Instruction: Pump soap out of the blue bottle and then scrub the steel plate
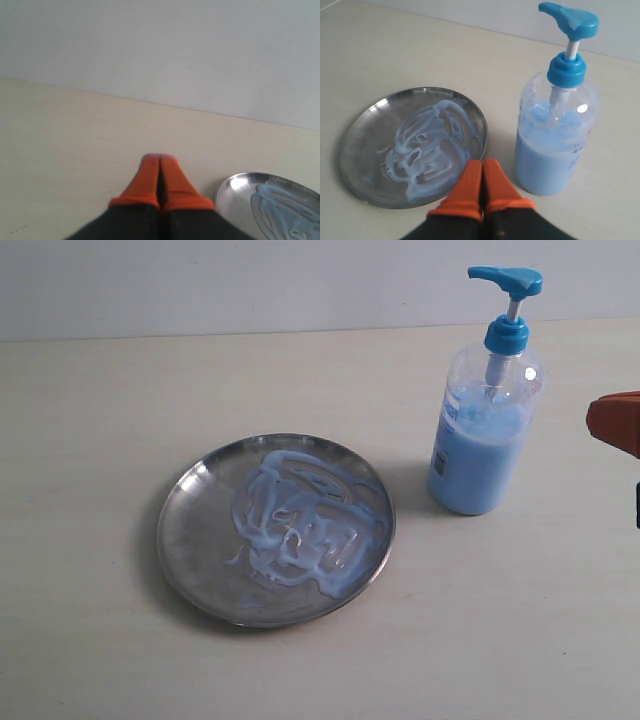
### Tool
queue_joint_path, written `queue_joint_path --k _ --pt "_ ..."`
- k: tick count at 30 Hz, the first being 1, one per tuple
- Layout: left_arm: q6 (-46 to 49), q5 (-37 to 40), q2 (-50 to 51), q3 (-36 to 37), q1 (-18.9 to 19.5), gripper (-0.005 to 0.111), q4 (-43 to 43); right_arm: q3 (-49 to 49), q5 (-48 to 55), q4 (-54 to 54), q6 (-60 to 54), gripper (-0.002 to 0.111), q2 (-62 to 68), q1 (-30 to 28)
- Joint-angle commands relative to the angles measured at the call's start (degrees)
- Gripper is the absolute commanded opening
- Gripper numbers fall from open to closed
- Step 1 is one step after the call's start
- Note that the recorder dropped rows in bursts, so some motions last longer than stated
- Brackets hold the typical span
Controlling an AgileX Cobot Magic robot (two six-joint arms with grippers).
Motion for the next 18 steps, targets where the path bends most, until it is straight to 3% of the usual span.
queue_joint_path --k 1,18 --pt "0.1 0.0 -0.2 0.1 0.2 0.000 0.3 -0.1 -0.8 -0.3 -0.4 0.000 -0.2 0.0" --pt "0.2 0.0 -0.2 0.1 0.2 0.000 0.3 -0.2 -1.1 -3.8 -1.4 0.000 -0.2 0.0"
